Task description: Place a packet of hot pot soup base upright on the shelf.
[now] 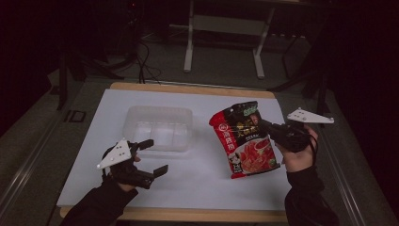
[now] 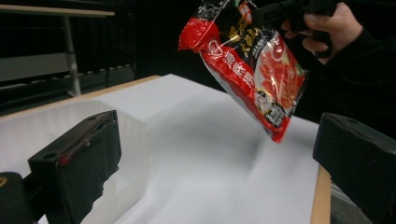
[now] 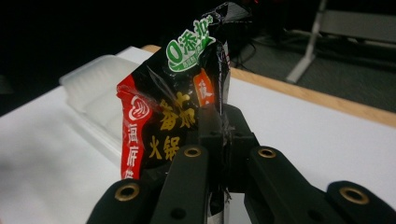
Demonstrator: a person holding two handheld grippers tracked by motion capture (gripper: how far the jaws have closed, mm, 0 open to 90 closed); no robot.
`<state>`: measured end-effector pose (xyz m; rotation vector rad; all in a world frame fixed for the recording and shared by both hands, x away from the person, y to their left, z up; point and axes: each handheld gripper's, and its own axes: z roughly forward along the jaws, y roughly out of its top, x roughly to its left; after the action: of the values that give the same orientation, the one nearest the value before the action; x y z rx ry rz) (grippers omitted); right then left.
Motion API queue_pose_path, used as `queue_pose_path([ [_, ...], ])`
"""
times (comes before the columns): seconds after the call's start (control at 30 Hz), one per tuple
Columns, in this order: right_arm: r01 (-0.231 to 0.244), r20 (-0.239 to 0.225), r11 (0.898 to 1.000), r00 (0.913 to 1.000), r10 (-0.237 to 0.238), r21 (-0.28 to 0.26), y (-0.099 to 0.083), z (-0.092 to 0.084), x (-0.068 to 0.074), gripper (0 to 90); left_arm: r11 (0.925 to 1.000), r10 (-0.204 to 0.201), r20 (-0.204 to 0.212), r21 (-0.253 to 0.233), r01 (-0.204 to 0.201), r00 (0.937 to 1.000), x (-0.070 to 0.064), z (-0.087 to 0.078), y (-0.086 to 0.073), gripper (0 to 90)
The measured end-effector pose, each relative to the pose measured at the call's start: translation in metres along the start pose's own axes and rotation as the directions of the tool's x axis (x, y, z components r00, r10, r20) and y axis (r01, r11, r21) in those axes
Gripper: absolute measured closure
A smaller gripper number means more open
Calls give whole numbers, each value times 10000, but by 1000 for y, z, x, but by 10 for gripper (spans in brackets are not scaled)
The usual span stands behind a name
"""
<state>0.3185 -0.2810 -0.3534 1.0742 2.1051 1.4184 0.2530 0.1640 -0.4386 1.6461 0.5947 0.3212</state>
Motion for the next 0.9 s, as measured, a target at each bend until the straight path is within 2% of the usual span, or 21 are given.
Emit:
queue_pose_path([
  [0.03, 42, -145, 10000, 9999, -43, -90, 2, -1, 4, 890, 9999, -88, 229, 125, 85, 9997, 1, 6, 4, 12],
  [0.13, 264, -472, 9991, 9985, -280, -331, 10, -4, 15, 890, 9992, -150, 520, 388, 130, 9985, 3, 22, 12, 32],
  [0.27, 481, -892, 9969, 9946, -536, -625, 17, -6, 29, 890, 9993, -166, 771, 353, 139, 9969, 4, 41, 24, 48],
  [0.37, 800, -1223, 9946, 9886, -876, -659, 22, -6, 42, 890, 9996, -97, 1078, 280, 67, 9941, 4, 51, 34, 104],
  [0.5, 940, -1500, 9929, 9832, -1041, -731, 25, -4, 53, 890, 9996, -253, 1334, 171, 232, 9907, 6, 65, 44, 143],
  [0.6, 1057, -1734, 9915, 9778, -1176, -765, 27, -1, 60, 890, 9997, -126, 1371, 226, 96, 9905, 6, 73, 50, 151],
  [0.63, 1112, -1783, 9911, 9763, -1227, -728, 27, 0, 61, 890, 9997, -116, 1503, 230, 82, 9886, 6, 76, 52, 153],
  [0.8, 1267, -2051, 9906, 9694, -1348, -523, 25, 8, 67, 889, 9997, 22, 1772, 248, -67, 9842, 4, 81, 56, 274],
  [0.9, 1365, -2151, 9897, 9661, -1425, -423, 21, 12, 70, 889, 9994, 146, 1876, 288, -204, 9821, 3, 81, 58, 419],
])
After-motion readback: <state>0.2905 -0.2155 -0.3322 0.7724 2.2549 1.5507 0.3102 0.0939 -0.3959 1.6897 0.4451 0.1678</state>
